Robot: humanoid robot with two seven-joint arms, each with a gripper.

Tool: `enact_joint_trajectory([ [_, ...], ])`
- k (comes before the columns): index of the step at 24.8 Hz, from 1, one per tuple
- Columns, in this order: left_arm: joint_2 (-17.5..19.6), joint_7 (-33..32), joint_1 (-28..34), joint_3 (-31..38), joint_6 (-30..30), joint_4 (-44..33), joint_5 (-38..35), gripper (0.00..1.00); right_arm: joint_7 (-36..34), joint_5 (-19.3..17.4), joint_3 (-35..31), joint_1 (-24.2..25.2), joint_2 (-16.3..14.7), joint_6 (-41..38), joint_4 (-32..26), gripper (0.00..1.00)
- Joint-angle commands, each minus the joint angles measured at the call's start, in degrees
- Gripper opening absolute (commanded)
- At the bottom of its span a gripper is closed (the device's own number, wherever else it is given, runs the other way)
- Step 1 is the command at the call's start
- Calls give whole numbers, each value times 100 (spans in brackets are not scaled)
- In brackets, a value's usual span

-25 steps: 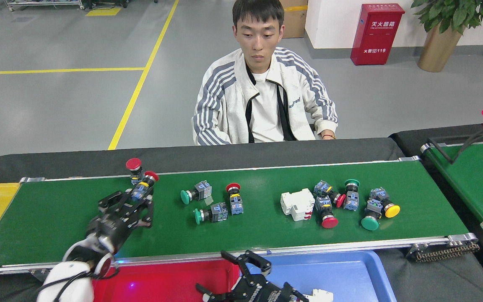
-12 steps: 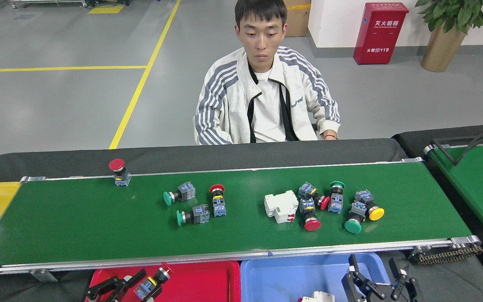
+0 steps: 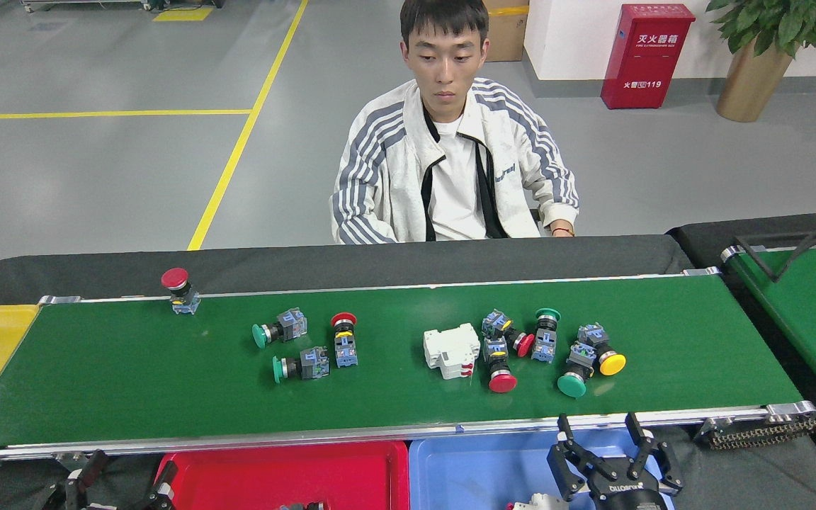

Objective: Pick switch part from conveyor to tray

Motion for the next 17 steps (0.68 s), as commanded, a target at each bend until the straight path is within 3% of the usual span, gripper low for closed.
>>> enact_joint_trajectory([
  [1, 89, 50, -71, -13, 31, -27, 2, 100, 145, 13, 153, -225, 10, 245, 59, 99],
  [4, 476, 50, -256, -92, -179, 166, 2, 100, 189, 13, 495, -611, -43, 544, 419, 99],
  [8, 1153, 50, -1240, -637, -971, 1063, 2, 100, 374, 13, 662, -954, -25, 614, 859, 99],
  [12, 1487, 50, -2013, -1103, -1129, 1942, 19, 100, 382, 4, 724, -1200, 19, 623, 1175, 99],
  [15, 1539, 50, -2444, -1366, -1252, 2381, 28, 100, 391, -31, 742, -1499, 10, 631, 1535, 99],
  [17, 1513, 50, -2550, -1454, -1252, 2539, 10, 100, 444, -66, 742, -1666, 28, 693, 1685, 92],
])
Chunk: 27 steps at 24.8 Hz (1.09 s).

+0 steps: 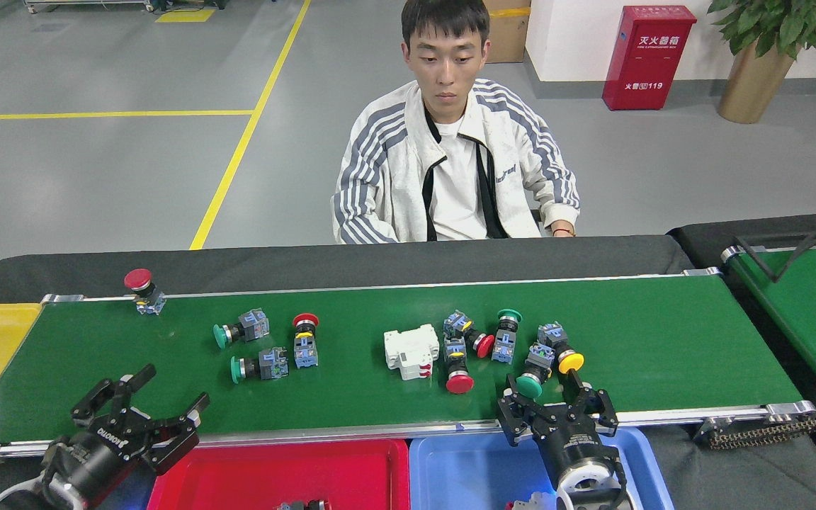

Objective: Pick switch part from conveyor to tray

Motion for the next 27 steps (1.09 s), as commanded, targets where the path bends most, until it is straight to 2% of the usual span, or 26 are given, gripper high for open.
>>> enact_joint_trajectory([
  [1, 34, 43, -151, -68, -49, 97, 10, 100, 53, -52, 5, -193, 15, 68, 44, 78],
  [4, 17, 43, -353, -253, -14, 439, 1, 100, 123, -78, 145, -316, -47, 15, 87, 24],
  [6, -19, 43, -547, -297, 48, 721, -7, 100, 150, -87, 233, -334, -108, -90, 105, 8],
  [7, -45, 43, -696, -306, 118, 905, -16, 99, 159, -122, 251, -325, -135, -205, 105, 3],
  [12, -36, 51, -1013, -314, 224, 1318, -43, 96, 185, -210, 260, -325, -126, -380, 44, 2],
  [14, -45, 51, -1004, -332, 215, 1327, -42, 87, 211, -262, 260, -308, -117, -486, -35, 2],
  [16, -54, 51, -995, -358, 215, 1327, -43, 69, 211, -307, 260, -255, -117, -591, -185, 2],
  [19, -71, 51, -969, -402, 145, 1336, 37, 25, 211, -307, 435, 17, -108, -793, -624, 2],
  [22, -98, 60, -898, -402, 136, 1336, 37, 17, 211, -307, 910, 360, -117, -1083, -1301, 2],
  [24, -142, 60, -854, -402, 136, 1327, 28, 15, 211, -307, 1288, 519, -135, -1470, -1618, 2],
  [27, -142, 60, -775, -411, 127, 1283, 19, 14, 238, -298, 1842, 545, -126, -1971, -1688, 2],
])
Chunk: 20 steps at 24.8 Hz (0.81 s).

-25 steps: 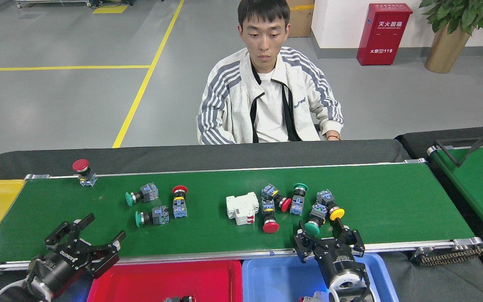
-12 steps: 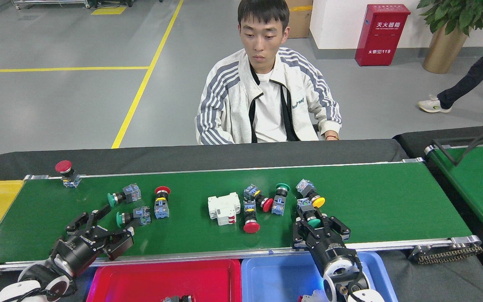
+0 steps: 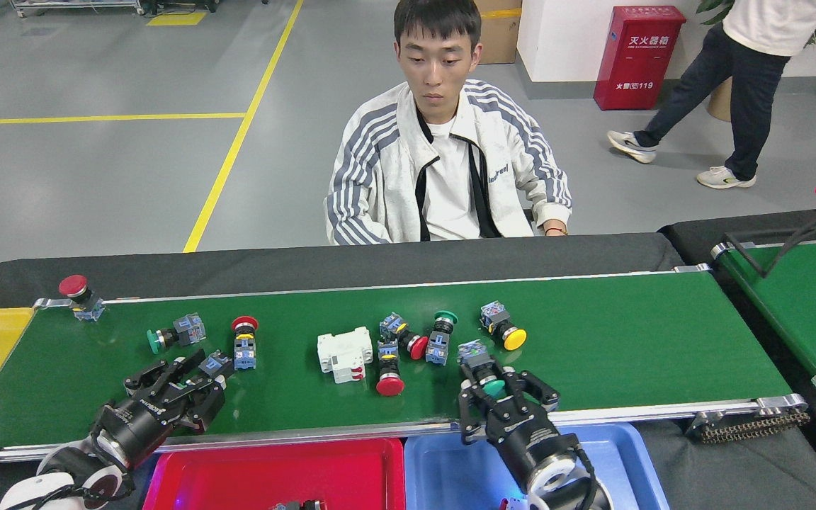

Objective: Pick switch part from conveyor to tray

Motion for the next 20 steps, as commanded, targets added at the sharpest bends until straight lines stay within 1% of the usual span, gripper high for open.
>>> enact_joint_trajectory([
  [1, 6, 38, -16, 1, -37, -92, 10, 12, 31, -8, 271, -64, 5, -377, -89, 3],
  [2, -3, 38, 1, 1, -37, -145, 10, 12, 31, 10, 421, -82, 13, -412, -89, 12],
  [3, -3, 38, 63, 1, -45, -259, 10, 11, 31, 36, 632, -99, 31, -412, -71, 50],
  [4, -3, 38, 168, 1, -81, -479, 45, 10, 22, 45, 851, -108, 57, -403, -36, 100],
  [6, -12, 38, 476, 9, -283, -997, 238, 10, 13, 36, 992, -126, 22, -447, -36, 100],
  [8, 41, 29, 1072, 27, -283, -1743, 467, 11, -4, 27, 983, -108, 4, -456, -54, 100],
  [10, 50, 29, 1680, 80, -283, -2421, 563, 19, -22, -17, 948, -108, 5, -447, -71, 100],
  [11, 41, 20, 2031, 97, -283, -2799, 590, 25, -48, -34, 843, -99, -22, -412, -98, 100],
  [13, 6, 3, 2568, 106, -283, -3318, 599, 46, -259, -43, 280, -12, -83, -395, -194, 100],
  [14, -29, -24, 2857, 115, -283, -3572, 590, 74, -496, -78, -246, 155, -75, -386, -265, 100],
  [15, -65, -24, 3016, 124, -283, -3687, 590, 96, -628, -122, -634, 287, -57, -386, -300, 100],
  [16, -205, -15, 3139, 159, -283, -3748, 590, 100, -725, -192, -1038, 419, -39, -386, -318, 100],
  [18, -478, -15, 3279, 229, -283, -3748, 590, 100, -795, -518, -1926, 612, -13, -386, -309, 100],
  [20, -557, -15, 3288, 361, -283, -3766, 590, 100, -813, -746, -2594, 709, -13, -368, -274, 100],
])
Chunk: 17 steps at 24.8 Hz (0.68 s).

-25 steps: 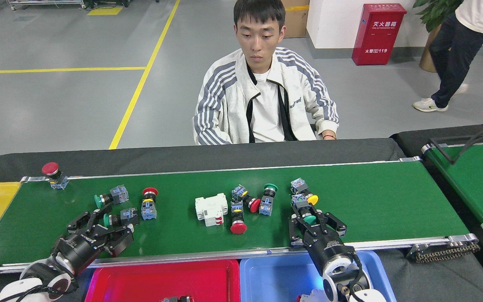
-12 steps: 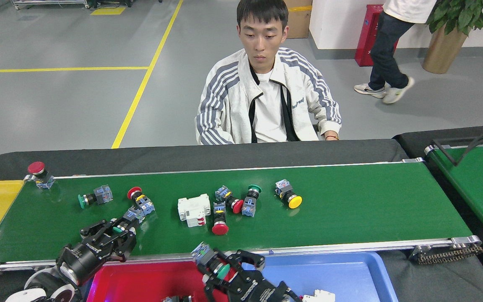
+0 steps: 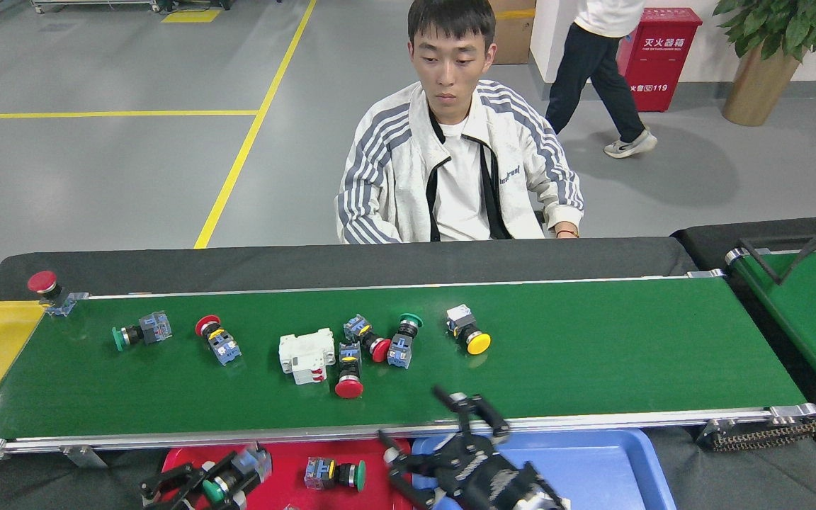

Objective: Pick switch part from conveyor to tray

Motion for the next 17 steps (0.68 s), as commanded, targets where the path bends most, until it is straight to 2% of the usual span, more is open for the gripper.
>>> enact_joint_trajectory([
  [1, -12, 21, -14, 276, -24, -104, 29, 100, -122, -126, -546, 44, 48, 11, -69, 100],
  [2, -91, 21, 4, 531, -24, -121, 29, 100, -122, -126, -774, 97, 57, 46, -95, 100],
  [4, -574, 21, -14, 1208, -24, -183, 12, 100, -122, -117, -950, 176, 39, 433, -112, 100],
  [5, -811, 21, -75, 1515, 124, -165, -6, 100, -122, -74, -950, 176, -13, 749, -112, 100],
  [6, -899, 21, -102, 1665, 486, -148, -15, 100, -122, -56, -950, 176, -22, 925, -121, 100],
  [7, -926, 21, -102, 1797, 987, -148, -6, 100, -122, -38, -950, 168, -40, 1110, -139, 100],
  [9, -908, 29, -49, 1876, 1584, -121, -15, 100, -122, 76, -950, 176, -189, 1207, -227, 100],
  [12, -864, 29, -119, 1911, 1690, -95, -32, 100, -113, 208, -950, 238, -295, 1207, -244, 100],
  [14, -706, 12, -233, 1841, 1707, -69, -41, 100, -96, 208, -941, 264, -312, 1198, -253, 100],
  [17, -592, -15, -796, 1779, 1760, 415, -489, 100, -61, 208, -915, 273, -391, 1180, -253, 100],
])
